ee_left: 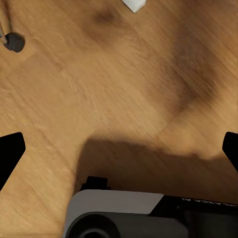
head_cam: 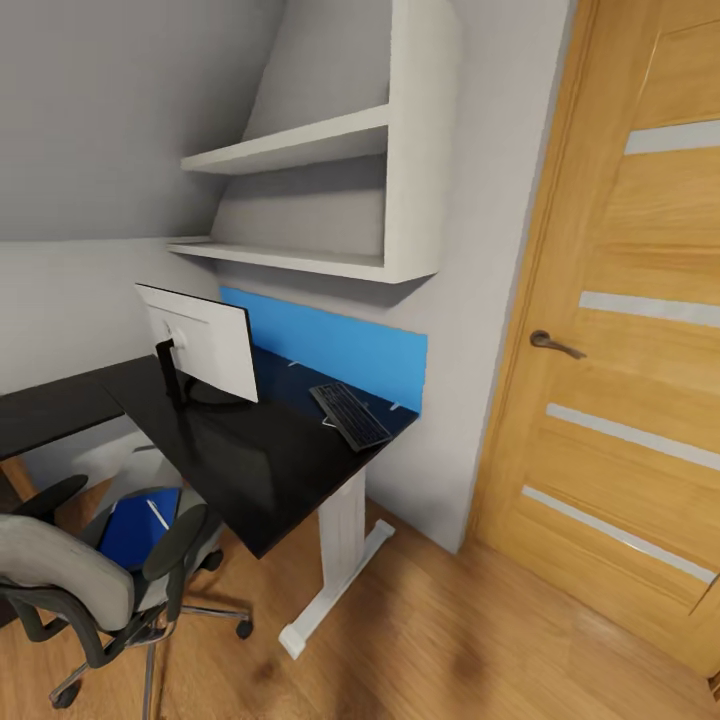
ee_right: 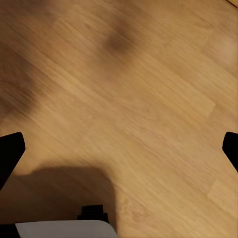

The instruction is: In the bedroom, organize the workspace by keeping the computer under the desk, ensuring the monitor is on the desk, placing the keyboard on the desk next to the monitor, placing the mouse on the desk next to the keyboard, moving the folder from the swivel chair onto the desk next to the mouse, stacking the notebook on top of the folder with the pen on top of the notebook, and positioning the swivel chair next to the desk.

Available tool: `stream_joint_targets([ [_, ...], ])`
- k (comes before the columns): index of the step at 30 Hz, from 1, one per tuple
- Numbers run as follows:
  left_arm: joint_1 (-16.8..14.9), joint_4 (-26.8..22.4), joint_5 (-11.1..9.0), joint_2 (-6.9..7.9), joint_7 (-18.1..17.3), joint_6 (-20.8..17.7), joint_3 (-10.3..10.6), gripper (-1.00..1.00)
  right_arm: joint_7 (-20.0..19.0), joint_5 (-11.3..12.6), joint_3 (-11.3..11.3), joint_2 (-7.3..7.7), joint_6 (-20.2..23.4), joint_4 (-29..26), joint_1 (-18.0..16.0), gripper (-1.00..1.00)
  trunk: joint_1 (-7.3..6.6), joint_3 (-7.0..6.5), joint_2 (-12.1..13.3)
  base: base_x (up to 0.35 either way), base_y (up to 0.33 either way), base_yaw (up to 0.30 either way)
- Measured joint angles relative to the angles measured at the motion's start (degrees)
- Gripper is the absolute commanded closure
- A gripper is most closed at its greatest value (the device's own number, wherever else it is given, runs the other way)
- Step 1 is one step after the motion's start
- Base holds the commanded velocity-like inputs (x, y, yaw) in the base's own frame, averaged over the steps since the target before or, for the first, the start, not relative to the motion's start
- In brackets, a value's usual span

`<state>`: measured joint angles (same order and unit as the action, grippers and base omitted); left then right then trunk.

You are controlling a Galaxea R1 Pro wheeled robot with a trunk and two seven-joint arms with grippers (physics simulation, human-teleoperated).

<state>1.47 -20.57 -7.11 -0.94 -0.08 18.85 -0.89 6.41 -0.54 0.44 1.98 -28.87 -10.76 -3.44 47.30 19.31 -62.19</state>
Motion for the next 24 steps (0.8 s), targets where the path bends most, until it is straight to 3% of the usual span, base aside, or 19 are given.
stream_joint_targets([
  [12,0.0,0.0,0.0,-0.01,0.0,0.0,0.0,-1.00,0.0,0.0,0.1,0.35,0.0,0.0,0.0,-1.00,0.00,0.00,0.0,0.000,0.000,0.018],
  [24,0.0,0.1,0.0,0.00,0.0,0.0,0.0,-1.00,0.1,0.0,0.2,0.24,0.0,0.0,0.0,-1.00,0.00,0.03,0.0,0.000,0.000,0.246],
])
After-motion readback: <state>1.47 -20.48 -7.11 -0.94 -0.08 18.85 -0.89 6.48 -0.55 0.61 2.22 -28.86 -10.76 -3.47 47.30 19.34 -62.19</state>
